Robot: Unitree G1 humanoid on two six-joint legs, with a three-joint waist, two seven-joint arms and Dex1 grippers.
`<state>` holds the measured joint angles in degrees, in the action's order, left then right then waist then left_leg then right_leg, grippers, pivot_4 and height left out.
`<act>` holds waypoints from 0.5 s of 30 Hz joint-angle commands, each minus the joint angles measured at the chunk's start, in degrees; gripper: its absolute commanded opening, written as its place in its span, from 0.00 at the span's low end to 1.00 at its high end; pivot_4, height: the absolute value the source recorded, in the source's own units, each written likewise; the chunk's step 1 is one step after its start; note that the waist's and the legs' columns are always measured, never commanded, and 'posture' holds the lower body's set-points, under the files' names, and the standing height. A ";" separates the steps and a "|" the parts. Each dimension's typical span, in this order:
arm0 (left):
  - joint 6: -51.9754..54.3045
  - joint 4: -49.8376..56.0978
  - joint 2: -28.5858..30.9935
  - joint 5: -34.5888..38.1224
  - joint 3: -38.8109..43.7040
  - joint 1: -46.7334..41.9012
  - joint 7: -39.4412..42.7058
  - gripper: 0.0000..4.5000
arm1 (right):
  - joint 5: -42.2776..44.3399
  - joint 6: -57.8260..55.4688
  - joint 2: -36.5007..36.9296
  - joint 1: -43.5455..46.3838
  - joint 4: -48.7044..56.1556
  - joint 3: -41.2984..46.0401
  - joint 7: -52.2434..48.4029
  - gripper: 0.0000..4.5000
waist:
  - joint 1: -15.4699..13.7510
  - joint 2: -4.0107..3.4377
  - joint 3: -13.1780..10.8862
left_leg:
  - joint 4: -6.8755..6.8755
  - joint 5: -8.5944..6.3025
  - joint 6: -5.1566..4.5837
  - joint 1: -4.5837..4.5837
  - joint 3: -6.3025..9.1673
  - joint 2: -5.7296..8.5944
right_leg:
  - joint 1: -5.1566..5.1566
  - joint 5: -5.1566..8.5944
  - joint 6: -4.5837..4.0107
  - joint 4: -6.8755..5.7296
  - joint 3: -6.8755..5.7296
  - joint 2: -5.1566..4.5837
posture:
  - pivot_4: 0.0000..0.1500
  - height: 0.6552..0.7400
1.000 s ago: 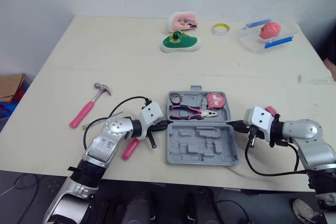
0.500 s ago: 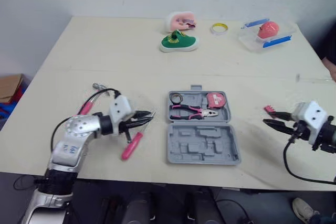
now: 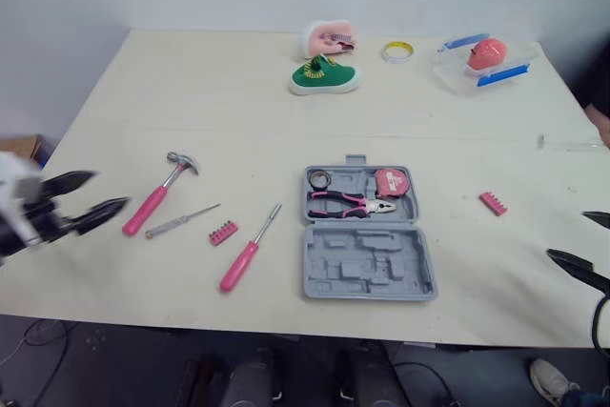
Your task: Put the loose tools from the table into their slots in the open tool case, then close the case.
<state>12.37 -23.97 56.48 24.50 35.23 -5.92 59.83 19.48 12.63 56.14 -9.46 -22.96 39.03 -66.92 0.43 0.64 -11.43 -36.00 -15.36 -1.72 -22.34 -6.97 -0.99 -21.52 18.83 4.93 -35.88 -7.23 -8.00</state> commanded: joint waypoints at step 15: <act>-15.17 -12.42 -0.39 -0.54 -1.43 -0.19 2.18 1.00 | 9.90 -1.13 -5.81 0.21 8.47 -0.53 1.44 1.00 | -0.17 0.04 -0.01 | -0.06 -0.43 -0.01 0.03 0.03 0.00 | -0.02 -0.04 0.02 -0.04 0.13 -0.17 | 1.00 1.00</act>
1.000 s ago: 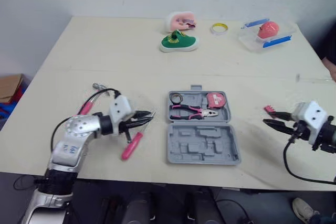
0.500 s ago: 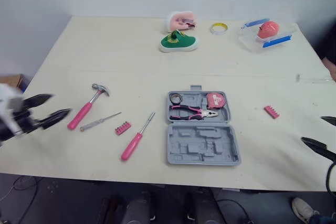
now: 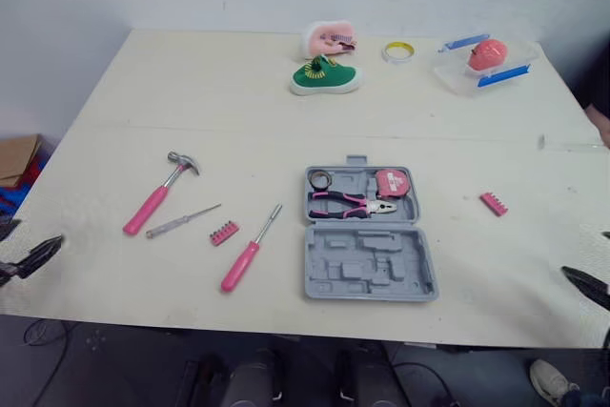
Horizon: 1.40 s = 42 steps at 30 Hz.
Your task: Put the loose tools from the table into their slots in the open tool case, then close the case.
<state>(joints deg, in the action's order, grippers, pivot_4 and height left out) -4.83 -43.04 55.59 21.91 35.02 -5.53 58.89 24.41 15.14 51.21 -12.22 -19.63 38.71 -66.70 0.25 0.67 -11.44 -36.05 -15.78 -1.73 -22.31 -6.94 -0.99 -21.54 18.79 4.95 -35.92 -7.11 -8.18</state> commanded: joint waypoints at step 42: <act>20.98 20.06 -1.47 -15.46 -34.79 -14.41 7.10 0.01 | 12.20 -11.06 -10.00 10.67 38.09 -19.53 1.27 1.00 | -0.03 -0.33 0.17 | -0.11 0.43 -0.08 0.11 -0.14 -0.07 | 0.01 -0.03 -0.03 -0.26 0.18 0.27 | 1.00 1.00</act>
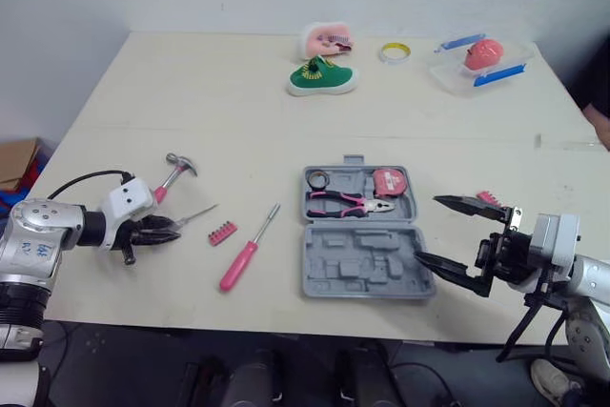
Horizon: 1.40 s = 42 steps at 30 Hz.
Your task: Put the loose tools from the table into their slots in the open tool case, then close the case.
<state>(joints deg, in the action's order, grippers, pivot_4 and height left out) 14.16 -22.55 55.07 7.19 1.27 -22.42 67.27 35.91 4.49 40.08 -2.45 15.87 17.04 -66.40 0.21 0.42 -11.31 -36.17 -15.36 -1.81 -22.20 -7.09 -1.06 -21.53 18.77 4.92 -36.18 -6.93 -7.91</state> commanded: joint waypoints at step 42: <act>29.98 32.58 -27.99 -9.65 -39.65 -29.48 -11.12 0.01 | -0.67 -7.63 2.06 -17.67 11.50 12.77 7.11 1.00 | -1.72 0.45 -0.24 | -0.87 -0.01 -0.19 -0.58 0.19 -0.17 | 0.00 -0.11 0.16 0.15 0.08 0.40 | 1.00 1.00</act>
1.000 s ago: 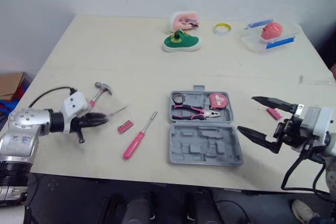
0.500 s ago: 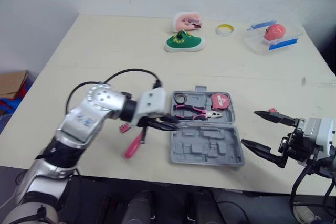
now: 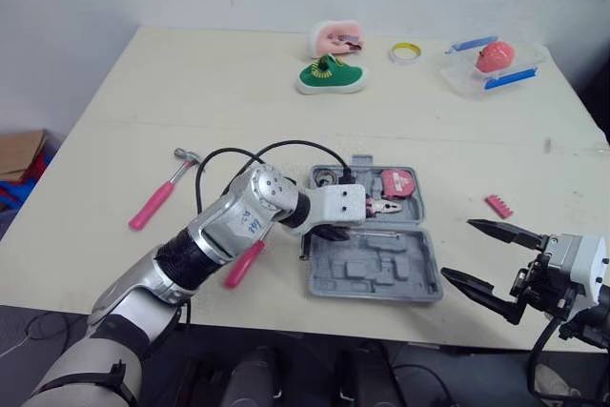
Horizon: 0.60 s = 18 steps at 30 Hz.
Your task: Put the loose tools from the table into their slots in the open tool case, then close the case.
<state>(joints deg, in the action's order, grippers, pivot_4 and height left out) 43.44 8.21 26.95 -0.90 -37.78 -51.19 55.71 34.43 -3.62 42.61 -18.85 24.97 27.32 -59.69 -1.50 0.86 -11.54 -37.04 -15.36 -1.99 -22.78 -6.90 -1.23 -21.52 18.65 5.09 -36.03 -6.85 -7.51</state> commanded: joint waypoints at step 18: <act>0.55 -2.18 -3.86 -6.79 -2.32 -0.18 -2.87 0.01 | -0.24 5.62 -3.65 -4.60 -0.24 2.01 -1.62 1.00 | -0.03 0.00 0.00 | -0.15 -0.06 -0.09 -0.13 0.08 0.03 | -0.01 -0.01 0.02 0.00 -0.08 -0.04 | 1.00 1.00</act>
<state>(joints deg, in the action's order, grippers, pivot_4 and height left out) 44.27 5.93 23.31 -6.08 -39.46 -51.06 53.43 33.84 0.34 39.55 -23.13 24.39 27.69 -60.74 -1.53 0.86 -11.54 -37.21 -15.42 -2.08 -22.91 -6.82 -1.21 -21.53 18.64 5.11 -36.03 -6.92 -7.56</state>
